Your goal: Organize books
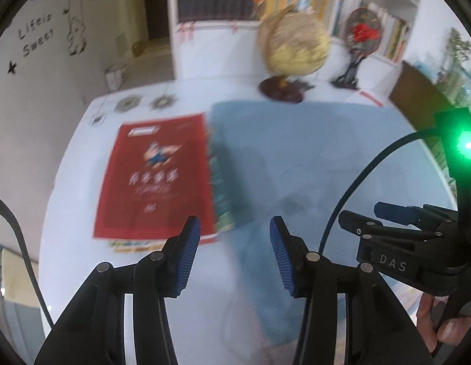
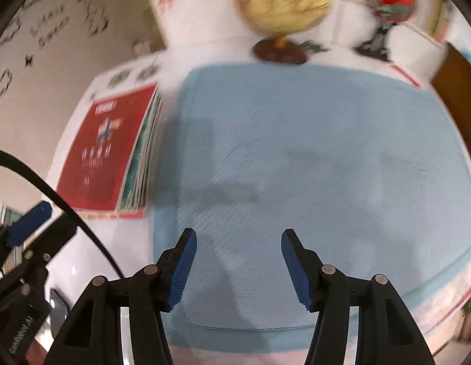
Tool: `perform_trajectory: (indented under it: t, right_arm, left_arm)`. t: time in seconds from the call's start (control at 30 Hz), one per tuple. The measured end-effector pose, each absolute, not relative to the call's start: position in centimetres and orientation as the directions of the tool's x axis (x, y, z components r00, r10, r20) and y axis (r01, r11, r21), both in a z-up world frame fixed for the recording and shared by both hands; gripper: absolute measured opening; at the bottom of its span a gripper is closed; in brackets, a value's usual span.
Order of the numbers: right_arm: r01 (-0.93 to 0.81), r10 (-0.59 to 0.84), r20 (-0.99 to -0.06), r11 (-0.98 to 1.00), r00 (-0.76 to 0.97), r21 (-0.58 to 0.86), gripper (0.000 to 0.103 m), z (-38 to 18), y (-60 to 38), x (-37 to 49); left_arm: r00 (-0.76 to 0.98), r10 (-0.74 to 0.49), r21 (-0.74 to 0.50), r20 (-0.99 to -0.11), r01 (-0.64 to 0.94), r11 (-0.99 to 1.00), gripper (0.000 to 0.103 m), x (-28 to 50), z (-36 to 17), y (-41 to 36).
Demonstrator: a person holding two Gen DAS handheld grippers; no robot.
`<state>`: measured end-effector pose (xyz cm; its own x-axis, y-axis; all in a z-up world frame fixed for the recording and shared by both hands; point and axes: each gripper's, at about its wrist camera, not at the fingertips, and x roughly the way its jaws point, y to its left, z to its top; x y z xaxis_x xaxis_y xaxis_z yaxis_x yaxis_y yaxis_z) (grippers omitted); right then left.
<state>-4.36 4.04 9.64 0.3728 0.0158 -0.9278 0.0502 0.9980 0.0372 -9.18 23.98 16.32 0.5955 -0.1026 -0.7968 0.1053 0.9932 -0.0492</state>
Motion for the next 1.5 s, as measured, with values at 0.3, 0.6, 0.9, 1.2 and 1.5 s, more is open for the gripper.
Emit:
perform_trajectory:
  t: [0.3,0.6,0.9,1.2,1.5]
  right_arm:
    - [0.198,-0.052,-0.807,0.977,0.588,0.08,0.056,17.6,-2.3,-7.8]
    - [0.121,-0.067,-0.64,0.992,0.765,0.04,0.078,24.2,-5.2,-8.4]
    - [0.046,-0.032,-0.625,0.999,0.78,0.005,0.078,25.6,-8.1,-6.4]
    - [0.045,-0.037,-0.653,0.999,0.757,-0.004,0.078,24.5,-13.1,-4.4]
    - [0.048,-0.038,-0.688,0.999,0.725,-0.005,0.078,22.7,-18.0,-2.7]
  left_arm:
    - [0.62,-0.122,-0.054,-0.775,0.128,0.99,0.045,-9.2,19.8,17.1]
    - [0.66,-0.097,-0.064,-0.745,0.074,0.995,0.045,-8.7,24.2,12.4]
    - [0.663,-0.052,-0.051,-0.747,0.02,0.998,0.045,-7.3,25.1,7.7]
    - [0.633,-0.036,-0.05,-0.773,-0.004,0.999,0.045,-5.4,23.3,2.8]
    - [0.604,-0.046,-0.054,-0.796,0.006,0.999,0.045,-3.4,21.3,-1.8]
